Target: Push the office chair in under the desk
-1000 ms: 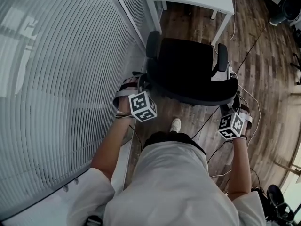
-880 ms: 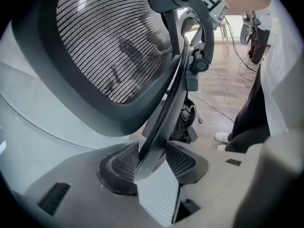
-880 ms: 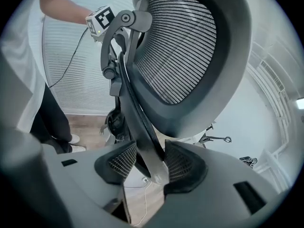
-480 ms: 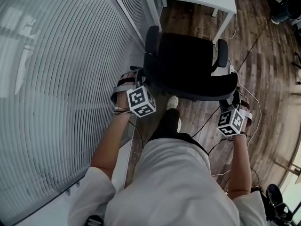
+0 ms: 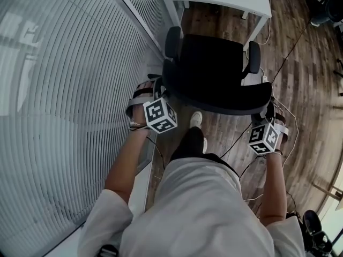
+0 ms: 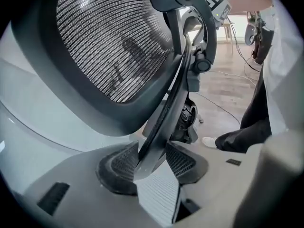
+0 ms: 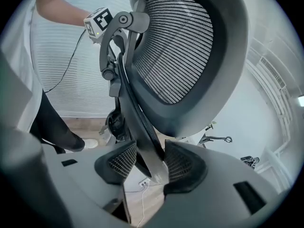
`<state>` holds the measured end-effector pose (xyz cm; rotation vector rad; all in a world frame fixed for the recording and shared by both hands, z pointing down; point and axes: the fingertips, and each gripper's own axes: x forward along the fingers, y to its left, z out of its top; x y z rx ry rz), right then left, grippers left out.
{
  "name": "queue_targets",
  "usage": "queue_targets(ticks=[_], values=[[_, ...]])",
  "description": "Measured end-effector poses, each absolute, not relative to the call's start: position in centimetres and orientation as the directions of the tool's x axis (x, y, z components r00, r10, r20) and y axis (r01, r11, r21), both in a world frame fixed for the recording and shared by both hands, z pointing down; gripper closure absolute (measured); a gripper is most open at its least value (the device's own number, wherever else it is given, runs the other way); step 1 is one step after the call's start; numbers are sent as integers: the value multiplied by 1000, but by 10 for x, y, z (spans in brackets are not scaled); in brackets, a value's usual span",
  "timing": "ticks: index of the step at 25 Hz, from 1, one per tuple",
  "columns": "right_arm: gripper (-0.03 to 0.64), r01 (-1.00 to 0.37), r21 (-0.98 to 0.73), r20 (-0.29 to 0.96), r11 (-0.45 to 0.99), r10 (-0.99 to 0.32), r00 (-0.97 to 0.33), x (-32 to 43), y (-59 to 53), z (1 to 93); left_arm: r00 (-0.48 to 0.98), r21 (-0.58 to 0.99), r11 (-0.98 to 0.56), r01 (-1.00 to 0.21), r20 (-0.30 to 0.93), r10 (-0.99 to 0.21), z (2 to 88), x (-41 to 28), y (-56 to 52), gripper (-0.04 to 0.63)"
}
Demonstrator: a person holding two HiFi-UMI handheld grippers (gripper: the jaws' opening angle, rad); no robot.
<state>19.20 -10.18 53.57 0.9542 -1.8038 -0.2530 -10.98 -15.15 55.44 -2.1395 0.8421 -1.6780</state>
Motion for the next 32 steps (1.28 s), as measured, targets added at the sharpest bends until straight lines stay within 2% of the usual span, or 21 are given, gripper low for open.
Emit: queue_targets(ticks=[32], values=[[414,-516,551,715,656,-690,-114,196,-240,531,191,-558,-797,-229,778,-599,552,-103,-298,407]])
